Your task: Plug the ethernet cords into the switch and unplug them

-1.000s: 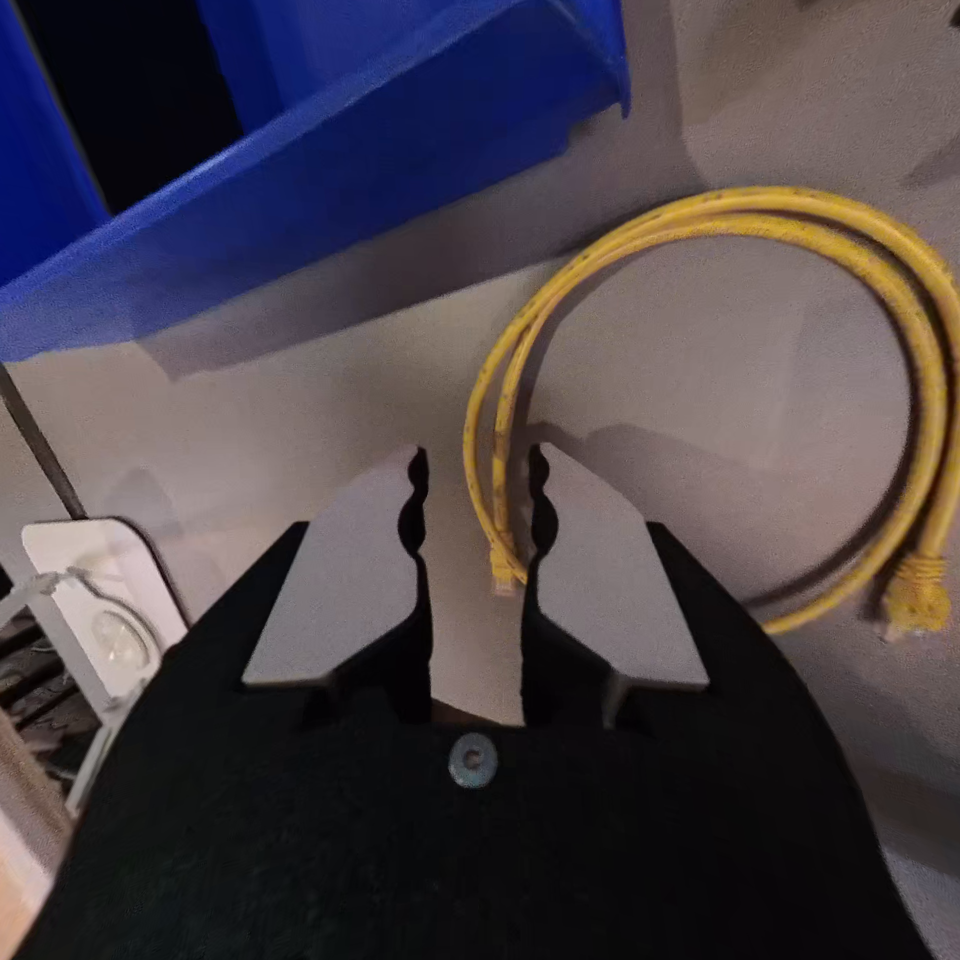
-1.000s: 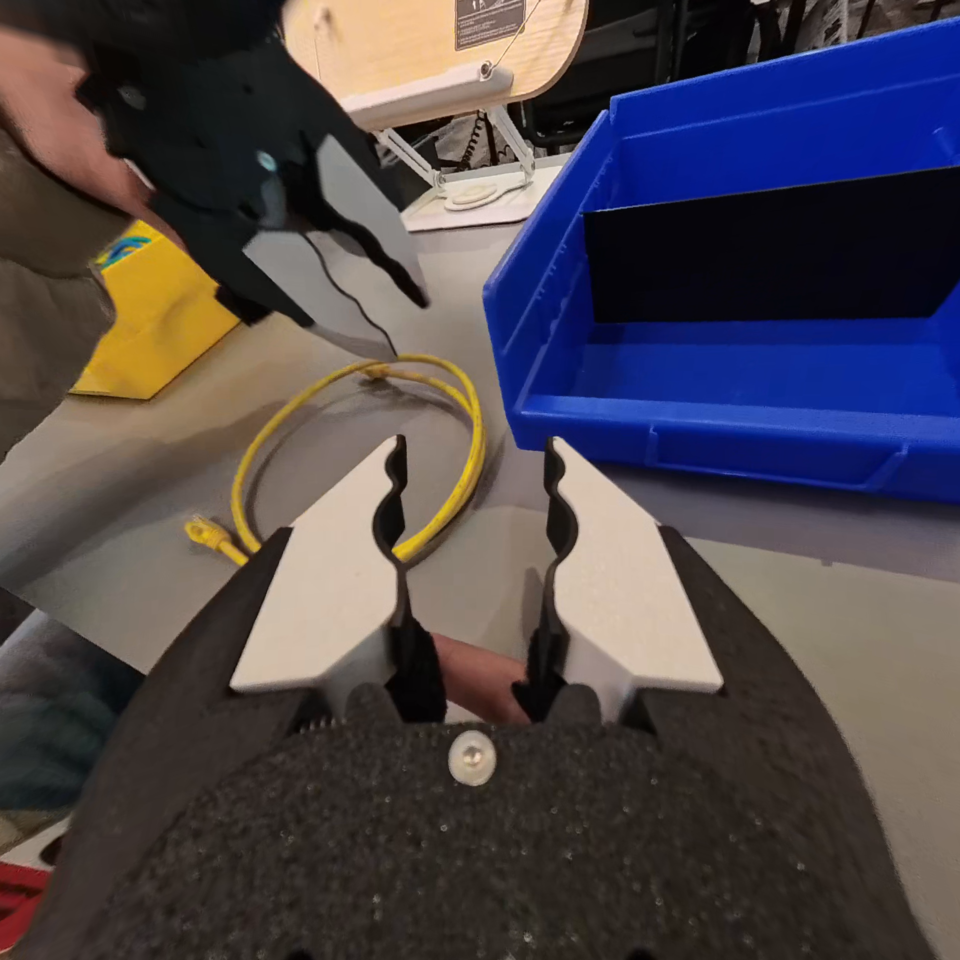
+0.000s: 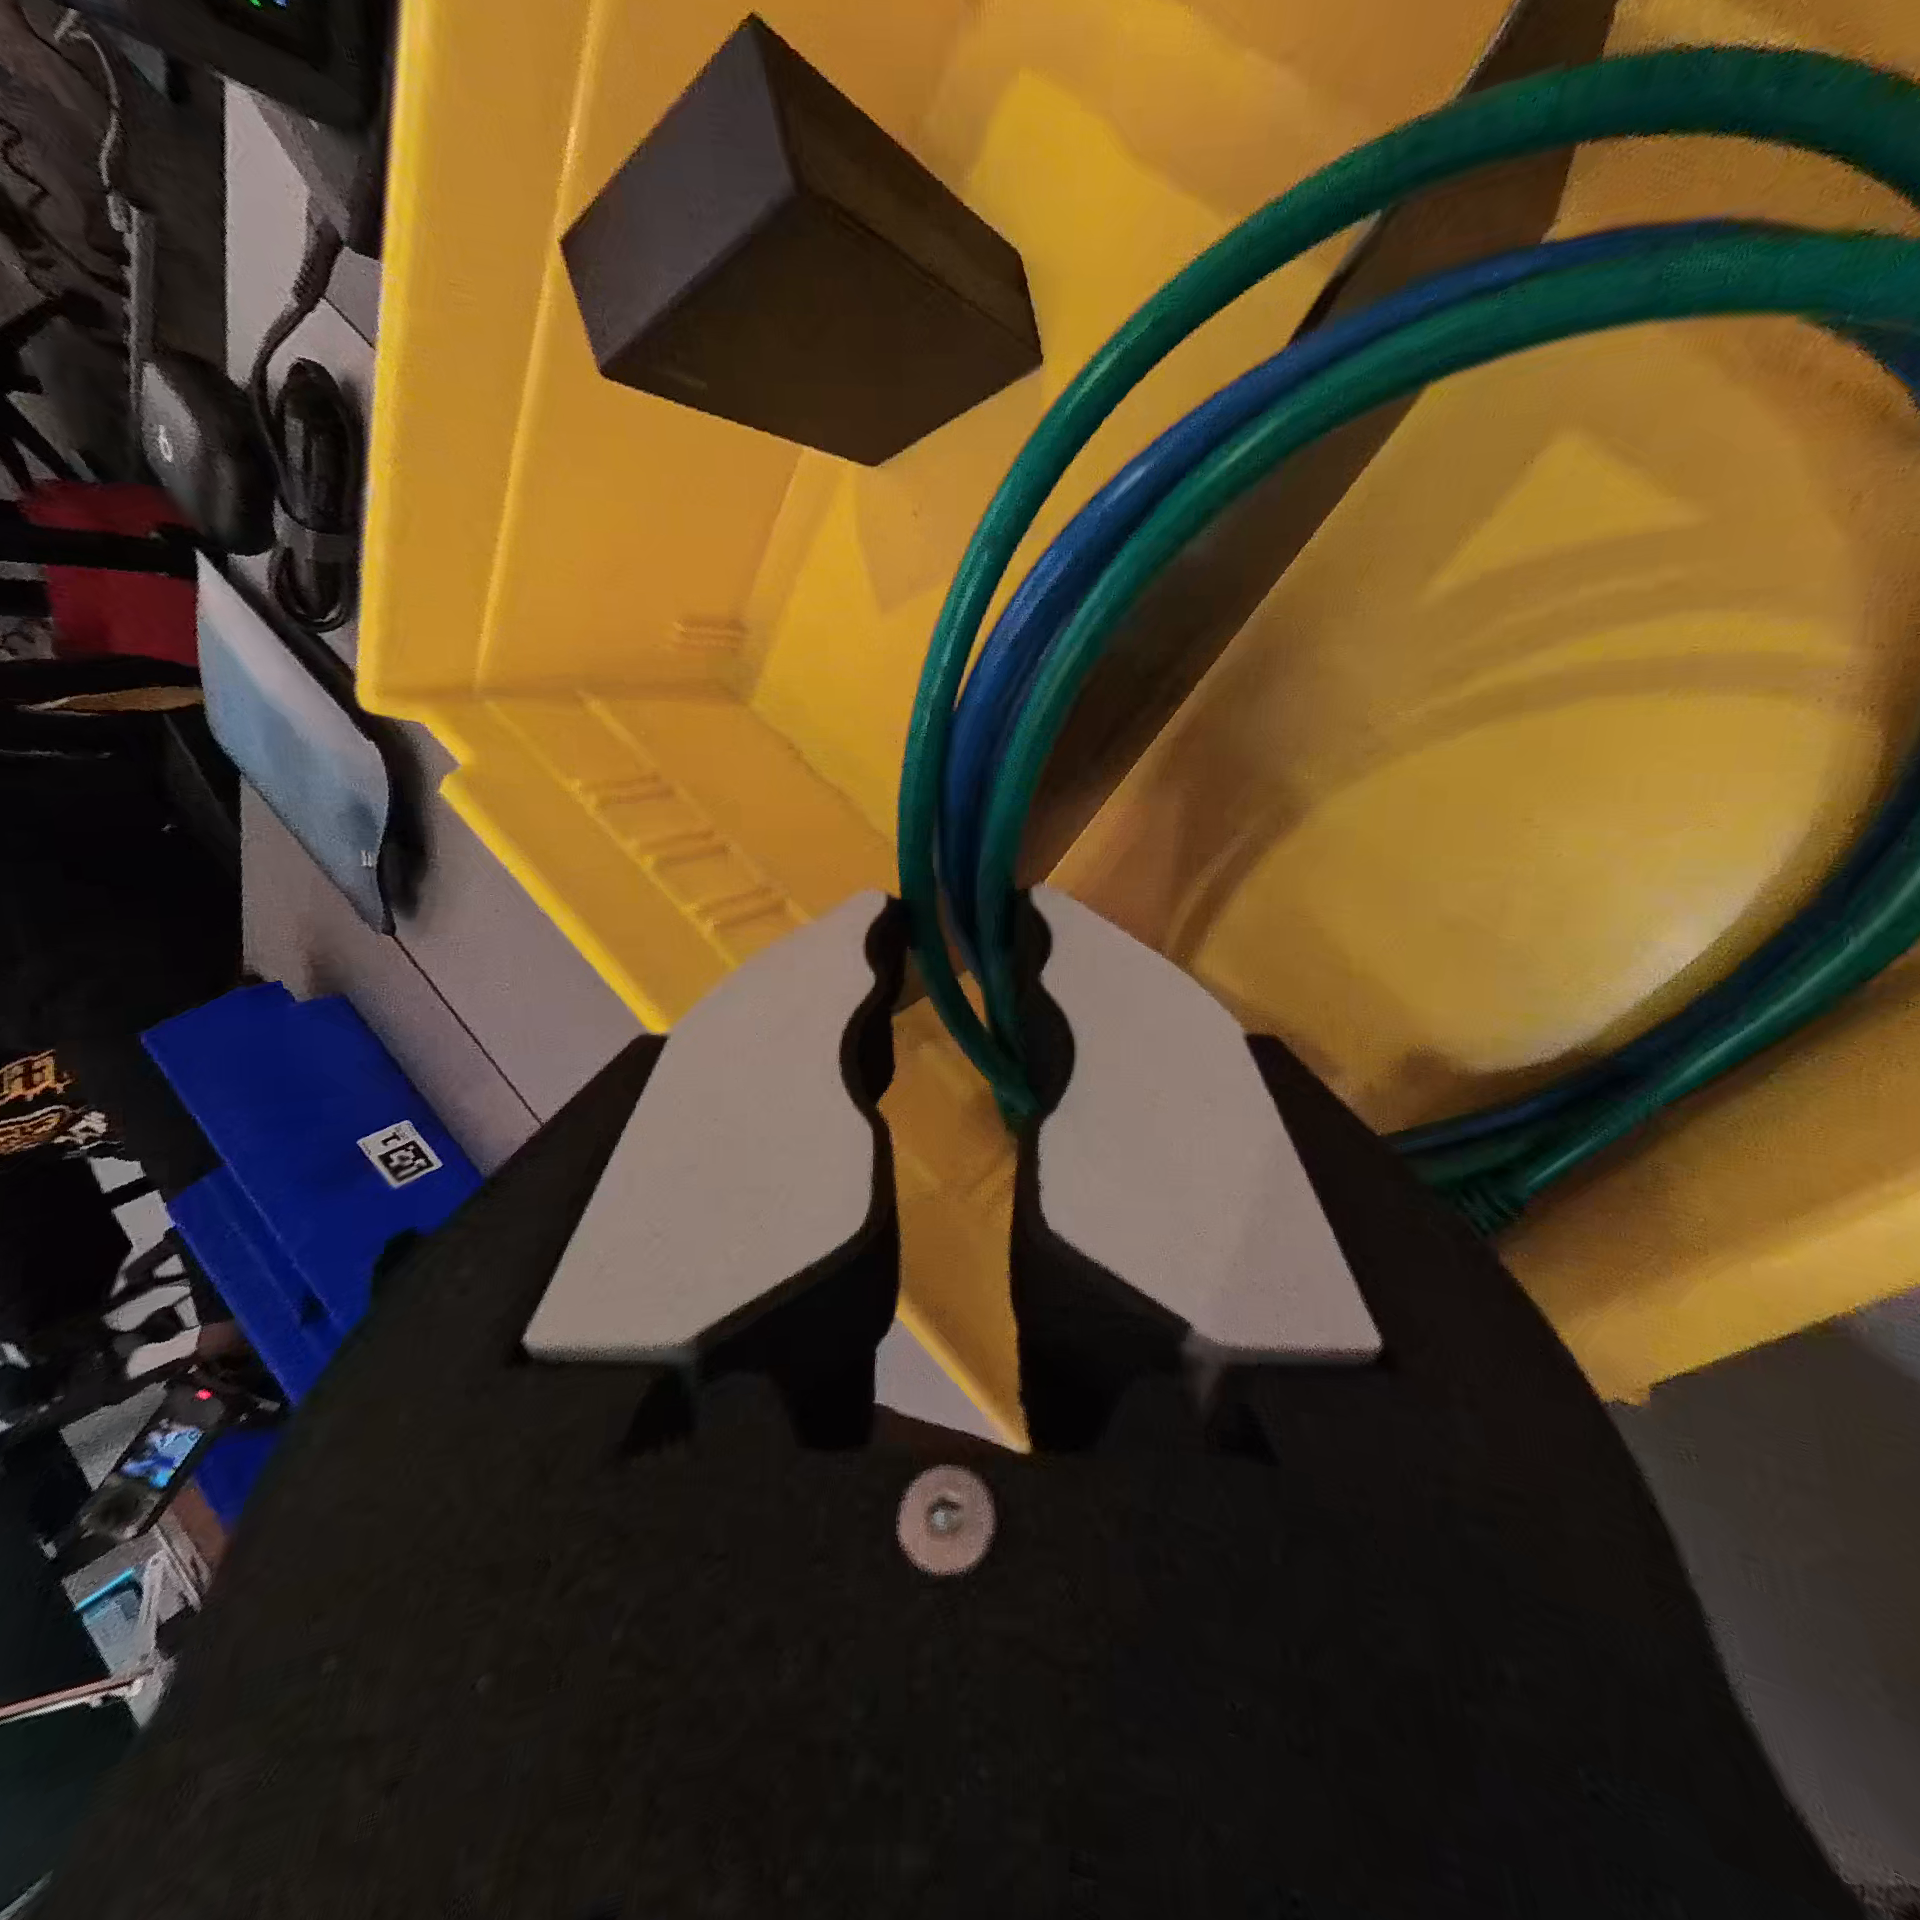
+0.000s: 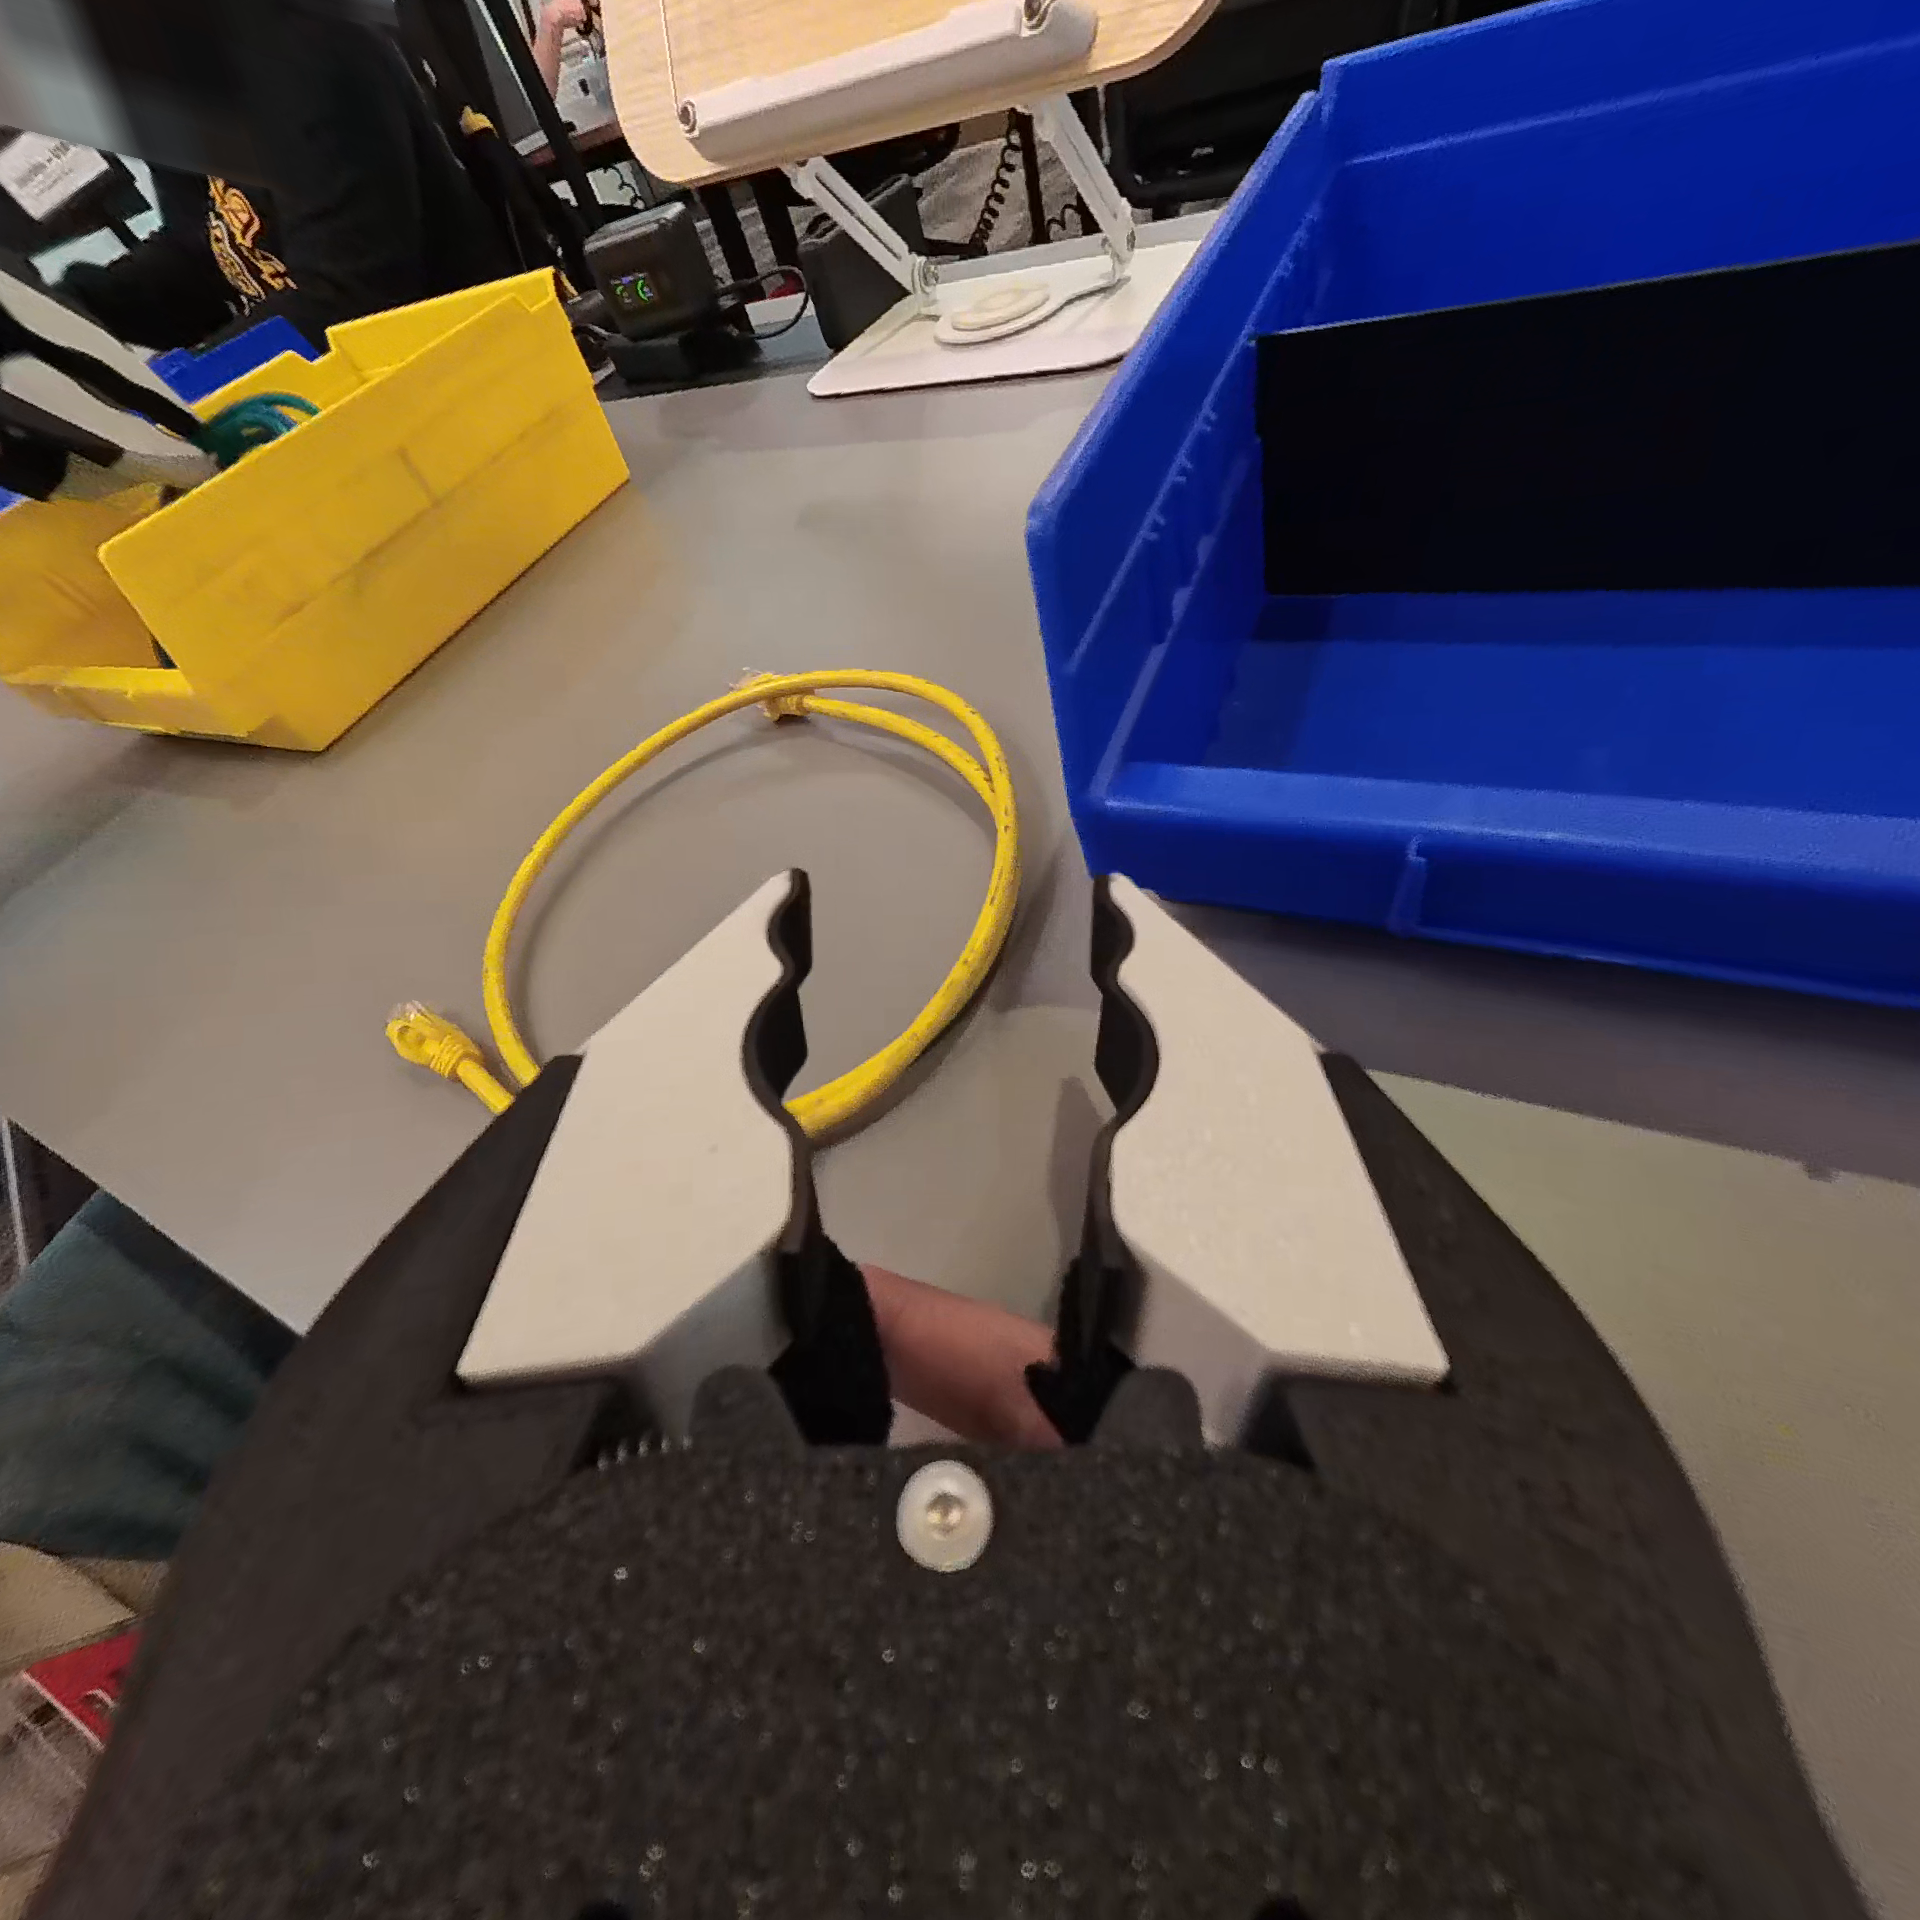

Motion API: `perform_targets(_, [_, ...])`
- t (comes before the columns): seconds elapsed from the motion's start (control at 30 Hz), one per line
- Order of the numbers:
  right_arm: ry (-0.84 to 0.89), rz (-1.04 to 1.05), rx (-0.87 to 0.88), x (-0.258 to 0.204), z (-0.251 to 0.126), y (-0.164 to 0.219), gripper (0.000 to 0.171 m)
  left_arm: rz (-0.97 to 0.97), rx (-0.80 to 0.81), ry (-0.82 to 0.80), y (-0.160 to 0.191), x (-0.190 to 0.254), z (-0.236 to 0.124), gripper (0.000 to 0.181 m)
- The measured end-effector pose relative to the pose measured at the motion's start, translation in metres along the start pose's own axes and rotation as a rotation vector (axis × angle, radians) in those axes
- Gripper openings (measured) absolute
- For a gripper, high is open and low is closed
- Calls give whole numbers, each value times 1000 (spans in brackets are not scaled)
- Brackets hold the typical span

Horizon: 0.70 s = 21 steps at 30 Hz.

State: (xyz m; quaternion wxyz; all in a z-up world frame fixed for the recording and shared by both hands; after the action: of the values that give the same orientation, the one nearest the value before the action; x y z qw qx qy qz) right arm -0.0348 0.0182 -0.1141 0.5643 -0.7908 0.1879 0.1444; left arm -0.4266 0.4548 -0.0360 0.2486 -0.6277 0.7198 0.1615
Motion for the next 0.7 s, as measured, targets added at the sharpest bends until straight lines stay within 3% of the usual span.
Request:
perform_targets(0.4, [-2,-24,2,-4,-6,2,53,77,59,-144,3,2,-65,14])
perform_targets(0.57, [-4,-34,-1,-6,-4,2,53,150,144,-248,1,-5,-111,12])
perform_targets(0.7, [-6,-26,0,-5,-4,2,53,207,242,-242,-12,-4,-164,11])
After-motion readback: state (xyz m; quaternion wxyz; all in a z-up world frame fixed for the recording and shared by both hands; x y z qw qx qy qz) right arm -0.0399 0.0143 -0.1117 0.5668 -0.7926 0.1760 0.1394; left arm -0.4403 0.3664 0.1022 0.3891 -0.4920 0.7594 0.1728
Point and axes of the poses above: each gripper's, where its closed fingertips meet, z out along the fingers, y out of its underside, x = y × z across the jaws, the point moved 10 cm from there along -z, back along the fingers, and after that the axes turned 12 degrees about z, right-handed, at the moved point
